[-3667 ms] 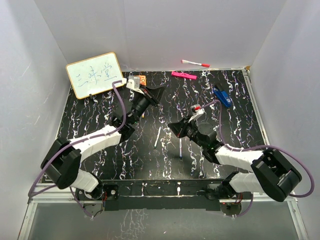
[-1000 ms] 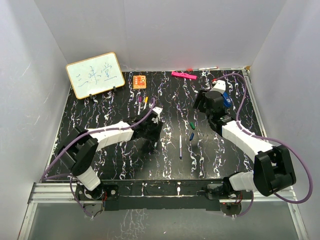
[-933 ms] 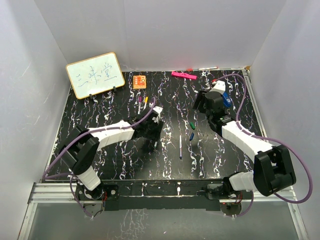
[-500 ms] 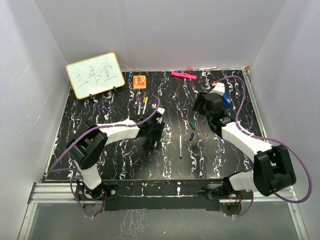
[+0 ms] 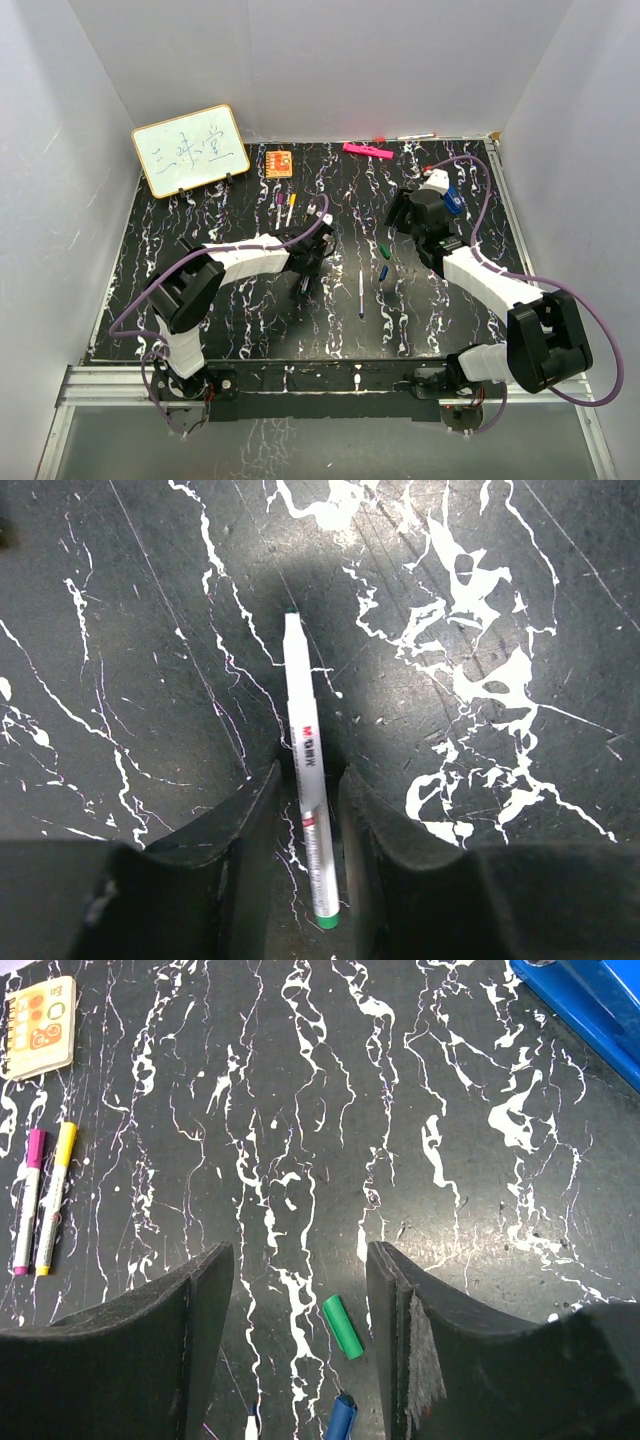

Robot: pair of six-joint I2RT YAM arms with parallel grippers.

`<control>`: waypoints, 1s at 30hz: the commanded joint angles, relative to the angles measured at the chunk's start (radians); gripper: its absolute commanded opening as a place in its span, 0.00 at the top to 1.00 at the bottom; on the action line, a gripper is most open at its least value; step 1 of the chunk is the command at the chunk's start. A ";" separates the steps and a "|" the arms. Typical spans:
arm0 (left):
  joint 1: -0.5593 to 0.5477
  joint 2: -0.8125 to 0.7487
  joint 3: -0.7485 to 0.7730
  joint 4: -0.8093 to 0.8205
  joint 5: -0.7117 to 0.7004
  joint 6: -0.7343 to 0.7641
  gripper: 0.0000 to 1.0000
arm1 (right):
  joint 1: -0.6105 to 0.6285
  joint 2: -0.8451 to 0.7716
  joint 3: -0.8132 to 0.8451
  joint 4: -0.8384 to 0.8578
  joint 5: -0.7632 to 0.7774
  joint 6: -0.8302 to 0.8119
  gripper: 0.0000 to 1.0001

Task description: Insert the pens into the pen caps

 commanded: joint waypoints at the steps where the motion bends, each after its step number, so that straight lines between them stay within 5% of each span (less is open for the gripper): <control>1: 0.001 0.044 -0.031 -0.133 -0.015 -0.008 0.80 | -0.003 -0.006 0.000 -0.011 -0.013 0.020 0.48; 6: 0.001 0.051 -0.053 -0.139 0.019 -0.004 1.00 | -0.003 0.002 -0.029 -0.059 -0.051 0.027 0.49; 17: 0.001 0.049 -0.055 -0.135 0.059 0.018 1.00 | -0.003 0.152 0.023 -0.196 -0.108 -0.006 0.52; 30: 0.006 -0.032 -0.054 -0.144 0.096 0.037 1.00 | 0.013 0.194 0.042 -0.153 -0.120 -0.045 0.55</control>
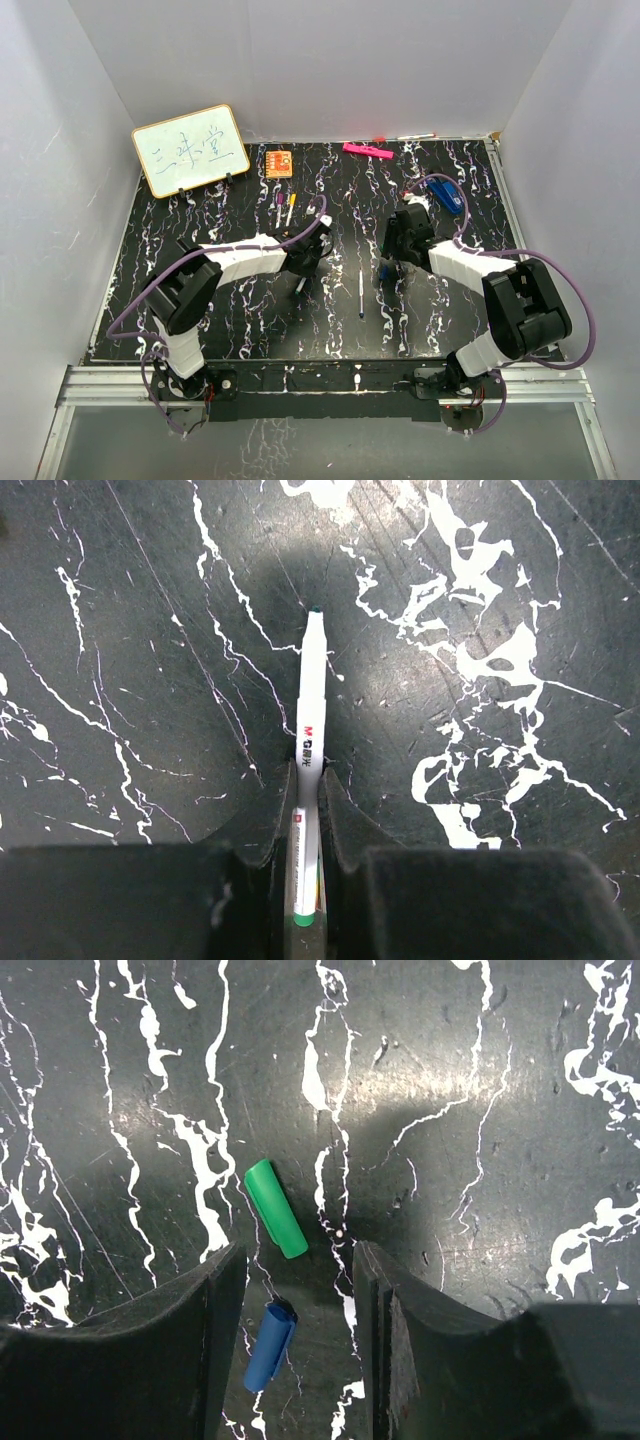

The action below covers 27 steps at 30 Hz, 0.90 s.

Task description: Insert the pens into the pen caps

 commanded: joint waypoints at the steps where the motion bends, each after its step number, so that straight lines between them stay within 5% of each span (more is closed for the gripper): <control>1: 0.003 -0.017 -0.040 -0.127 0.055 0.008 1.00 | 0.007 0.014 0.059 0.061 0.001 -0.033 0.55; 22: 0.048 -0.141 -0.063 -0.083 0.123 -0.017 1.00 | 0.087 0.173 0.120 0.006 0.097 -0.056 0.58; 27: 0.061 -0.155 -0.072 -0.076 0.123 -0.017 1.00 | 0.105 0.190 0.121 -0.041 0.103 -0.033 0.71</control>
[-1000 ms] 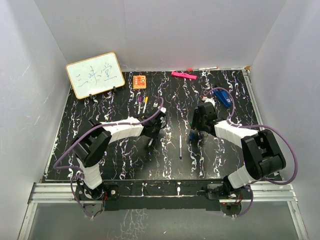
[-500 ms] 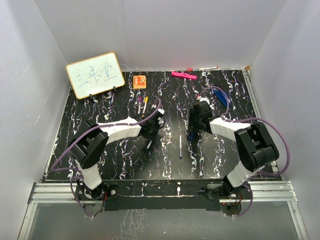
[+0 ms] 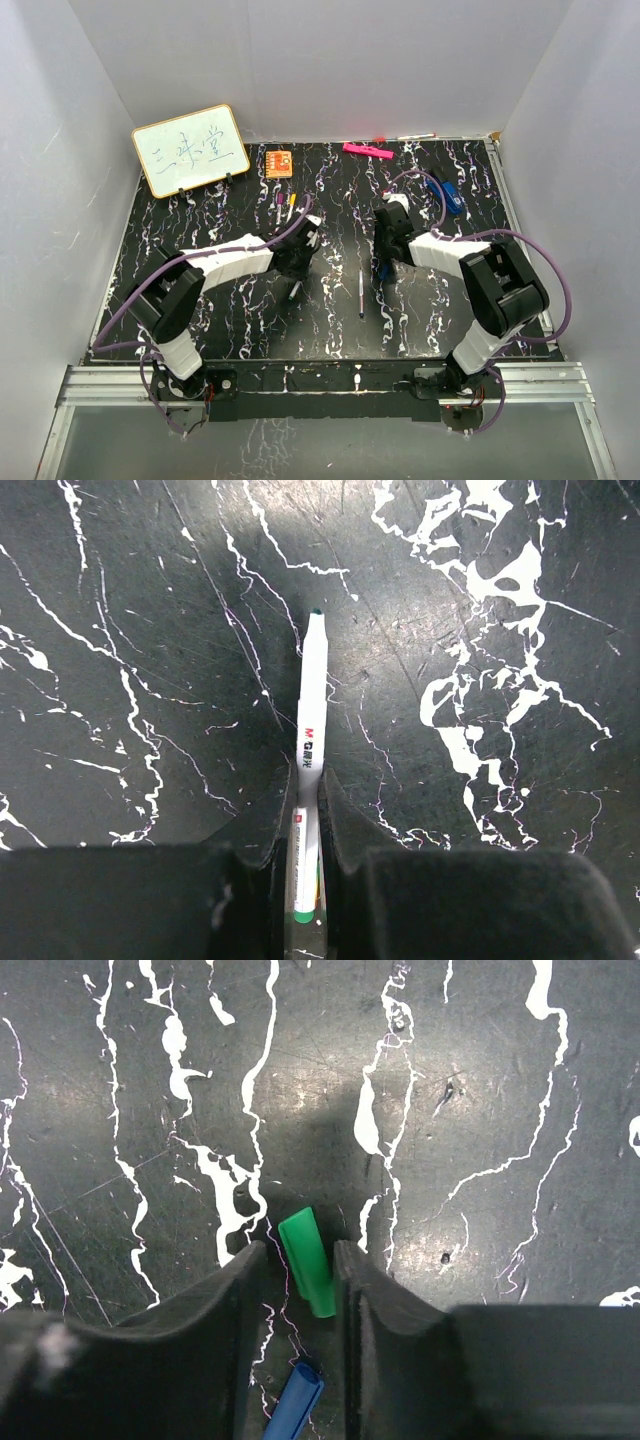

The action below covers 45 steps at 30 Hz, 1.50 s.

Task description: Insert the pens into the pen caps

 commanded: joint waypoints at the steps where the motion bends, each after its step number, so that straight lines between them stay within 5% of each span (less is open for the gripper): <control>1: 0.016 -0.061 -0.018 -0.012 0.019 -0.007 1.00 | 0.020 0.038 0.026 -0.070 0.011 0.031 0.76; 10: 0.037 -0.074 -0.022 -0.004 0.025 -0.005 1.00 | 0.075 0.136 0.079 -0.187 0.044 0.054 1.00; 16: 0.044 -0.077 -0.025 0.005 0.028 -0.004 1.00 | 0.081 0.221 0.110 -0.219 0.041 0.088 1.00; 23: 0.045 -0.123 -0.031 0.058 0.025 -0.001 1.00 | 0.081 0.144 0.201 -0.164 0.120 0.104 1.00; 33: 0.045 -0.206 -0.078 0.213 0.048 0.001 1.00 | 0.080 -0.145 0.177 0.167 0.169 0.032 1.00; 45: 0.034 -0.250 -0.221 0.644 0.261 -0.068 1.00 | 0.078 -0.486 -0.245 0.685 0.014 0.119 1.00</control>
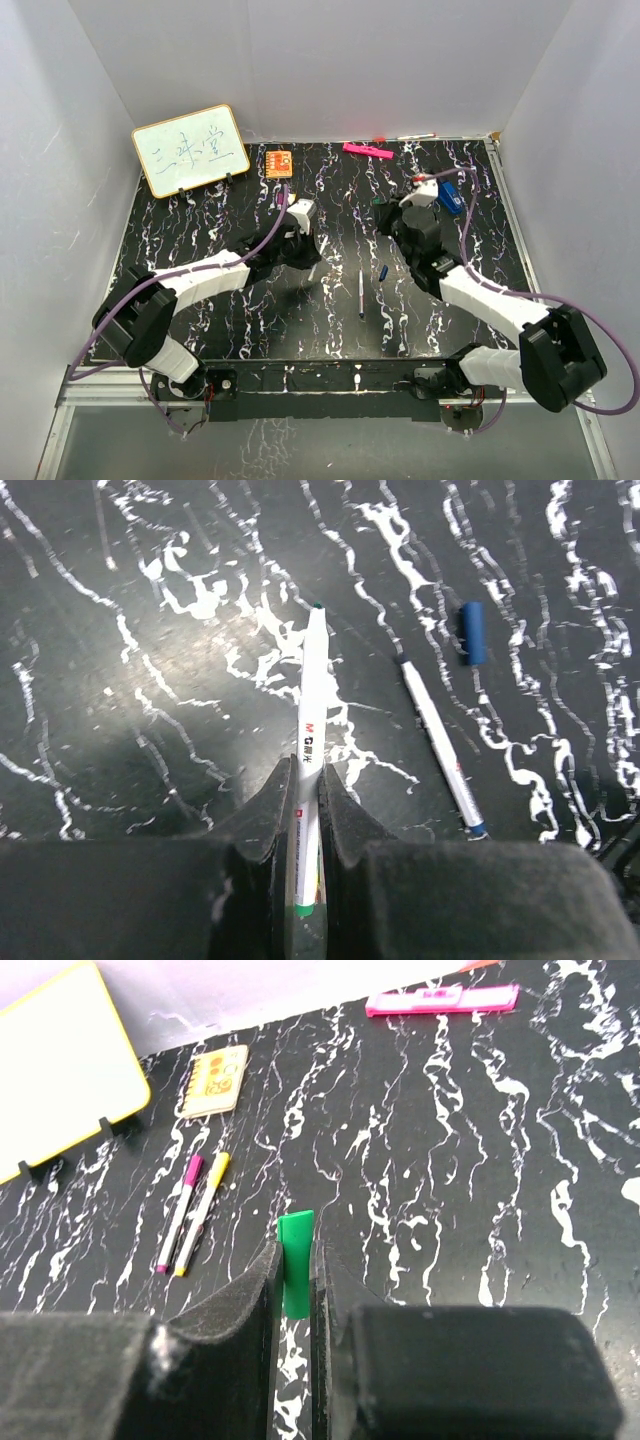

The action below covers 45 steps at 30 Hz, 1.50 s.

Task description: Insert the pens into the pen caps

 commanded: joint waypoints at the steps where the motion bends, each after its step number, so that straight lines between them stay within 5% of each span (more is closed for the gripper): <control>1: -0.007 -0.051 -0.033 0.236 0.111 -0.037 1.00 | 0.001 -0.077 -0.123 0.288 -0.091 0.054 1.00; 14: -0.046 -0.020 -0.098 0.582 0.255 -0.131 1.00 | 0.001 -0.099 -0.260 0.592 -0.234 0.146 1.00; 45: -0.073 -0.040 -0.089 0.625 0.222 -0.109 1.00 | 0.002 -0.073 -0.281 0.649 -0.242 0.171 1.00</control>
